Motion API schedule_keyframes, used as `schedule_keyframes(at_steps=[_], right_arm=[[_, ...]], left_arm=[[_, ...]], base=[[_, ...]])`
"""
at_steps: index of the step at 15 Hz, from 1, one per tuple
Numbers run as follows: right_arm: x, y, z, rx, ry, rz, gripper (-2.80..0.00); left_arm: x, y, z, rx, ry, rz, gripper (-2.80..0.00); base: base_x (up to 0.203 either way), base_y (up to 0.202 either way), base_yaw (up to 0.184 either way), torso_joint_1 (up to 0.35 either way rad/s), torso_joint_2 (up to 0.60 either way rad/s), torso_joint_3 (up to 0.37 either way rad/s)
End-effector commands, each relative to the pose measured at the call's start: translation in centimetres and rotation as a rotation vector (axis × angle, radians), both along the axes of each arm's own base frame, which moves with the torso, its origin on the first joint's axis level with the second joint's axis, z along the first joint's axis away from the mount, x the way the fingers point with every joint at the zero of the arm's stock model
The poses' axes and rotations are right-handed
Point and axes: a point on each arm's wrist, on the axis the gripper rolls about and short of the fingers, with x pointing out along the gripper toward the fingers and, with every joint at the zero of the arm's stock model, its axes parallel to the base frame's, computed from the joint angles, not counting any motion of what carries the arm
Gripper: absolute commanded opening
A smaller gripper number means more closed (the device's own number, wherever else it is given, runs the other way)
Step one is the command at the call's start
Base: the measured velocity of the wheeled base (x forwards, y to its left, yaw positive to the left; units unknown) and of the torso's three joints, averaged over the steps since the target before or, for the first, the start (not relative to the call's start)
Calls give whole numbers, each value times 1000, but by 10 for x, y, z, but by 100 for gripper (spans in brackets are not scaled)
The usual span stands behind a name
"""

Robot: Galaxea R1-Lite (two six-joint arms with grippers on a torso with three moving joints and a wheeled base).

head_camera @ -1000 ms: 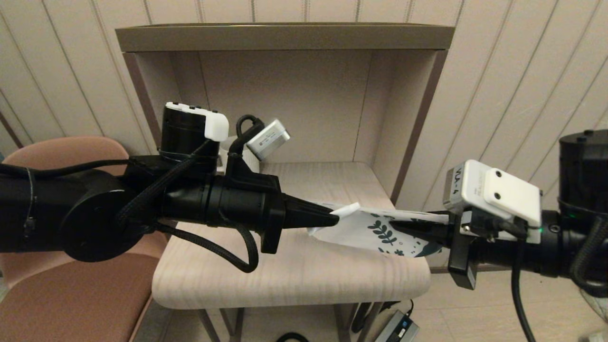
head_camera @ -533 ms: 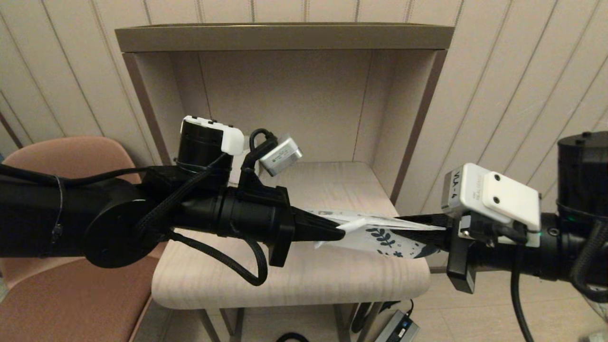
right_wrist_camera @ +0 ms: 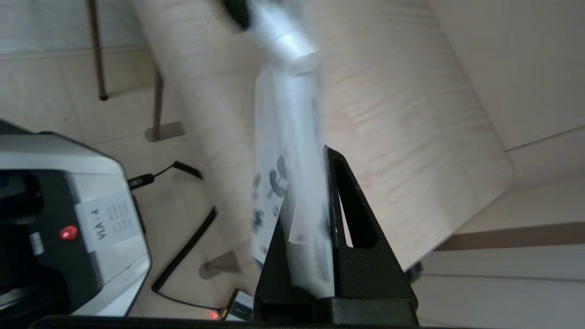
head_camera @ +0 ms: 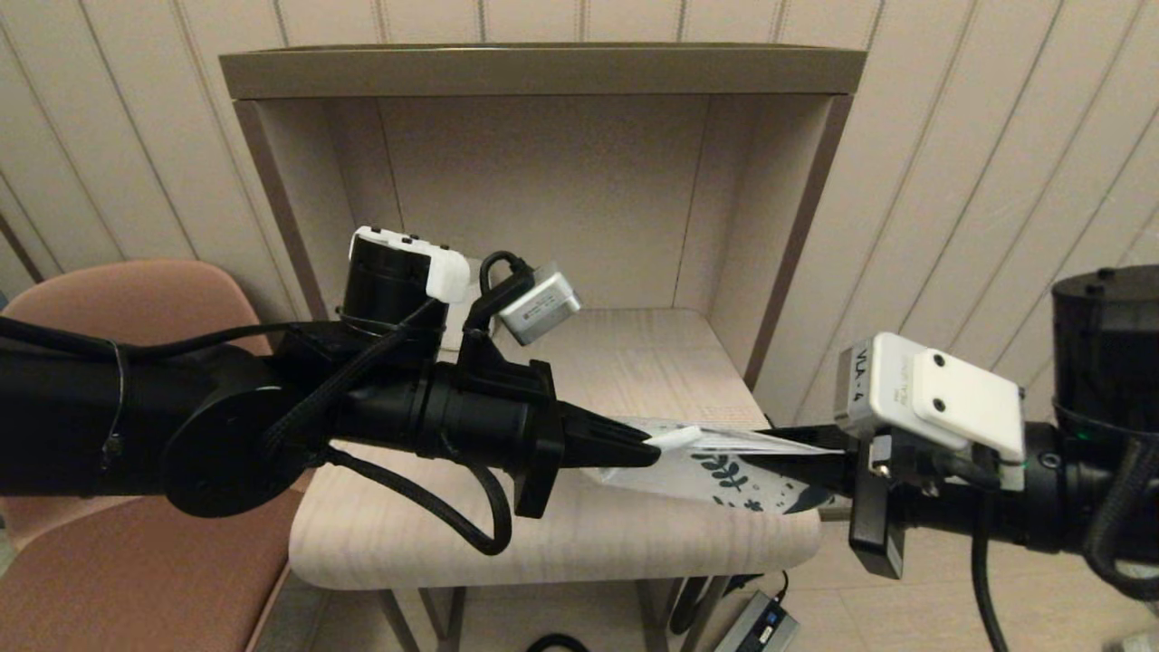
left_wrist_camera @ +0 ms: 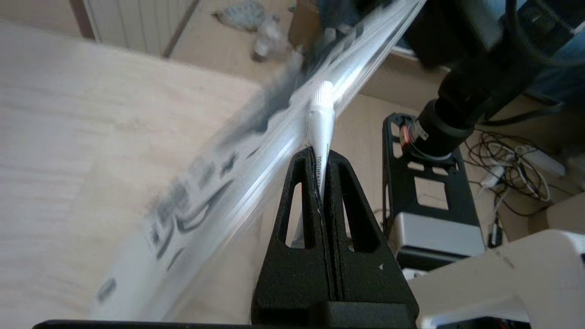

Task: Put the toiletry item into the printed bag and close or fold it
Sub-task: Place the toothpaste in the storage bag

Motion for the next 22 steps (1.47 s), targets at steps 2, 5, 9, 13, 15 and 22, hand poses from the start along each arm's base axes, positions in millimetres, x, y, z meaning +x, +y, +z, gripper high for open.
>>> schedule_keyframes(at_steps=[2,5,9,13,15,22], right_arm=[[-4,1,-3,-8,7,16,-280],[-12,6,-4,-8,7,56,-280],[-15,8,-5,-12,13,75,-280],[-14,8,-7,-18,20,73,-280],[-12,8,-11,-26,32,69,-280],[-2,18,7,38,50,186,-280]], left_arm=[[2,7,10,-26,-31,16,-280],[3,11,11,-27,-39,24,-280],[2,13,10,-19,-99,11,-280],[12,38,34,-85,-160,18,-280],[11,50,48,-123,-192,-6,-280],[20,37,21,-125,-144,-171,-280]], base=[[0,0,0,0,0,0],[0,0,0,0,0,0],[0,0,0,0,0,0],[0,0,0,0,0,0],[0,0,0,0,0,0],[0,0,0,0,0,0]])
